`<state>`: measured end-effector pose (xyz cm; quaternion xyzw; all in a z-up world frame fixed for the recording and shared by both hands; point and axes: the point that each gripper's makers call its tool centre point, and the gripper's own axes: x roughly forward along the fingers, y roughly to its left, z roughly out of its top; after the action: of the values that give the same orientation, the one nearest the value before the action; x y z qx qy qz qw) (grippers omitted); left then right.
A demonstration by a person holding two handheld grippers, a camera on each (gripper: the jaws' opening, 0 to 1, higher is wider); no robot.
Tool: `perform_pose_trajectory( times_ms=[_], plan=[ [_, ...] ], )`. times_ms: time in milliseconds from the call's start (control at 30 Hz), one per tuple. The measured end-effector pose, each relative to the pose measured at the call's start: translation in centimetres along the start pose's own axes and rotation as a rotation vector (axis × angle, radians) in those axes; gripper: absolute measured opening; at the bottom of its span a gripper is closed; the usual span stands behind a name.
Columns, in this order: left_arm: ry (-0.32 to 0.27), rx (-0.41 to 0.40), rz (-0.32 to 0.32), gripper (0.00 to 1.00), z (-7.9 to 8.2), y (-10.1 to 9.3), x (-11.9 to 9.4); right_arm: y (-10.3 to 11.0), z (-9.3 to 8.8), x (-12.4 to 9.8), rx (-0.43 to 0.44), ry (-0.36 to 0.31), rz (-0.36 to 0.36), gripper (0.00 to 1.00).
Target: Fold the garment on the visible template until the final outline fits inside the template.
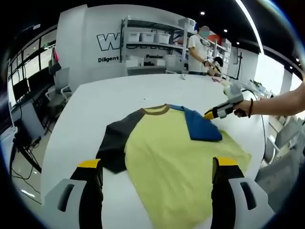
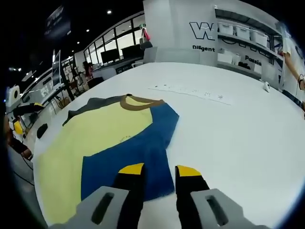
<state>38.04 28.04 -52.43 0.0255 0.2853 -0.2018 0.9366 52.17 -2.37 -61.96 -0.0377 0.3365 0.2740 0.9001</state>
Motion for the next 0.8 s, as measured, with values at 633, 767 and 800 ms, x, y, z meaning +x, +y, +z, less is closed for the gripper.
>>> perform_pose_trajectory(
  times_ms=[633,767,800],
  plan=[
    [0.019,0.023,0.006,0.92,-0.3,0.2,0.0,0.9,0.5,2.3,-0.025,0.007,0.060,0.28],
    [0.013,0.032,0.004,0.92,-0.2,0.1,0.0,1.0,0.3,2.6,-0.012,0.020,0.066,0.24],
    [0.011,0.035,0.002,0.92,-0.1,0.0,0.0,1.0,0.3,2.6,0.003,0.018,0.064,0.23]
  ],
)
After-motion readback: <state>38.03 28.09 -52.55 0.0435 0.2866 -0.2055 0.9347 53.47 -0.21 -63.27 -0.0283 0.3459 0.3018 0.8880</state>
